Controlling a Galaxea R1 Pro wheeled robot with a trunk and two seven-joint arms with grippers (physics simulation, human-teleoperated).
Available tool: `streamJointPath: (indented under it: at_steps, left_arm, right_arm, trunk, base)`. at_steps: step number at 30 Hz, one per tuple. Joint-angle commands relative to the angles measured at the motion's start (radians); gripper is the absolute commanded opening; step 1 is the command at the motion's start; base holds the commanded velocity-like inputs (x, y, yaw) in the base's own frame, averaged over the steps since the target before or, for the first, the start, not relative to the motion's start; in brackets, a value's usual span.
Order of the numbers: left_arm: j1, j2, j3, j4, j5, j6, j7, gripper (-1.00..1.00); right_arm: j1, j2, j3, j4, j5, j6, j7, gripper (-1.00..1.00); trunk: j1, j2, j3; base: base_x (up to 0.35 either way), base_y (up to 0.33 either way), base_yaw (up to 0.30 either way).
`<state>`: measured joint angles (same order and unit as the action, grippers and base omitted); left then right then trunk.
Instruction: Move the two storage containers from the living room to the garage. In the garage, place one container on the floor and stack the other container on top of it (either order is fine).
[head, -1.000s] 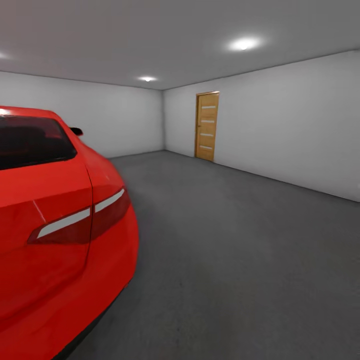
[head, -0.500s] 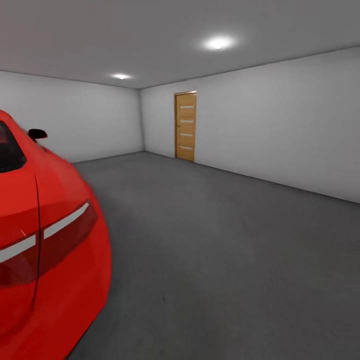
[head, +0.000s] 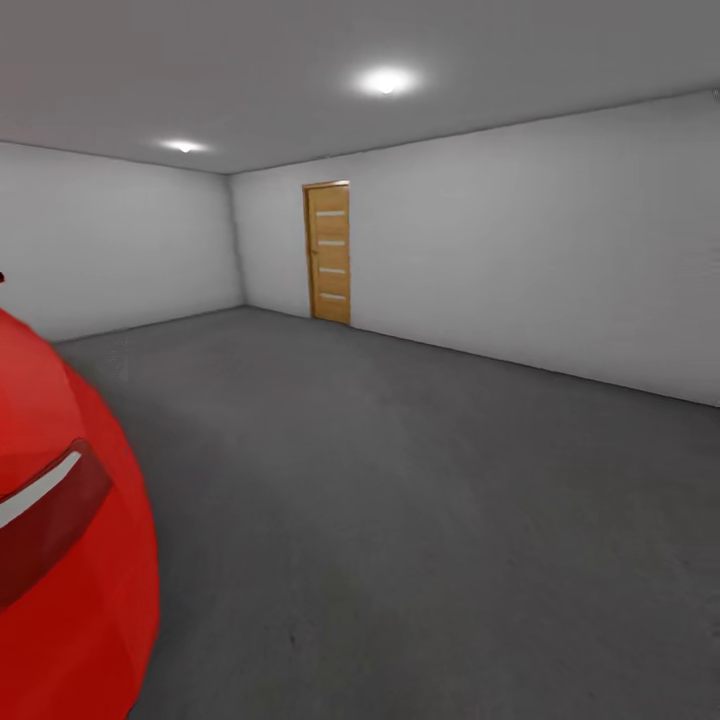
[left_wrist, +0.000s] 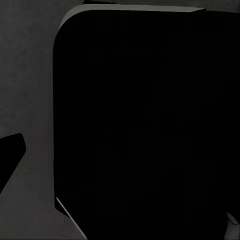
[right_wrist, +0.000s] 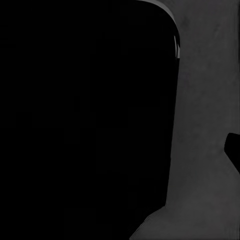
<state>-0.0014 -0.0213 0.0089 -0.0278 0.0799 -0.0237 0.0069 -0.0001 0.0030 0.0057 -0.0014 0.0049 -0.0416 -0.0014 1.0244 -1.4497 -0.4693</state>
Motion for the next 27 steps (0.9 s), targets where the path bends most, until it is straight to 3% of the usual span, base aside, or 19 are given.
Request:
streamJointPath:
  at_steps: [1, 7, 16, 19, 22, 27]
  left_arm:
    - [0.000, 0.000, 0.000, 0.000, 0.009, -0.002, 0.001, 1.00]
    - [0.000, 0.000, 0.000, 0.000, 0.016, -0.002, 0.004, 1.00]
    - [0.000, 0.000, 0.001, 0.000, 0.029, -0.002, 0.004, 1.00]
    - [0.000, 0.000, 0.001, 0.000, 0.031, -0.002, 0.005, 1.00]
    - [0.000, 0.000, 0.002, 0.000, 0.032, -0.002, 0.005, 1.00]
    - [0.000, 0.000, 0.002, 0.000, 0.032, -0.003, 0.005, 1.00]
  right_arm:
    - [0.000, 0.000, 0.000, 0.000, 0.001, -0.003, 0.000, 1.00]
    - [0.000, 0.000, 0.001, 0.000, 0.003, -0.001, 0.000, 1.00]
    - [-0.001, -0.005, 0.005, 0.000, 0.009, 0.000, 0.004, 1.00]
    - [0.000, -0.004, 0.005, 0.000, 0.032, 0.000, 0.005, 1.00]
    - [-0.001, -0.002, 0.003, 0.000, 0.112, 0.001, 0.003, 1.00]
    - [-0.001, -0.001, 0.003, 0.000, 0.127, -0.002, 0.004, 1.00]
  trunk:
    - [0.001, 0.000, -0.001]
    - [0.001, 0.000, -0.001]
    - [0.001, 0.000, -0.001]
    - [0.001, 0.000, -0.001]
    - [0.001, 0.000, -0.001]
    - [0.001, 0.000, -0.001]
  base:
    - [0.322, 0.000, -0.248]
    - [0.322, 0.000, -0.207]
    - [0.322, 0.000, -0.029]
    - [0.322, 0.000, -0.003]
    - [0.322, 0.000, -0.001]
    - [0.322, 0.000, 0.000]
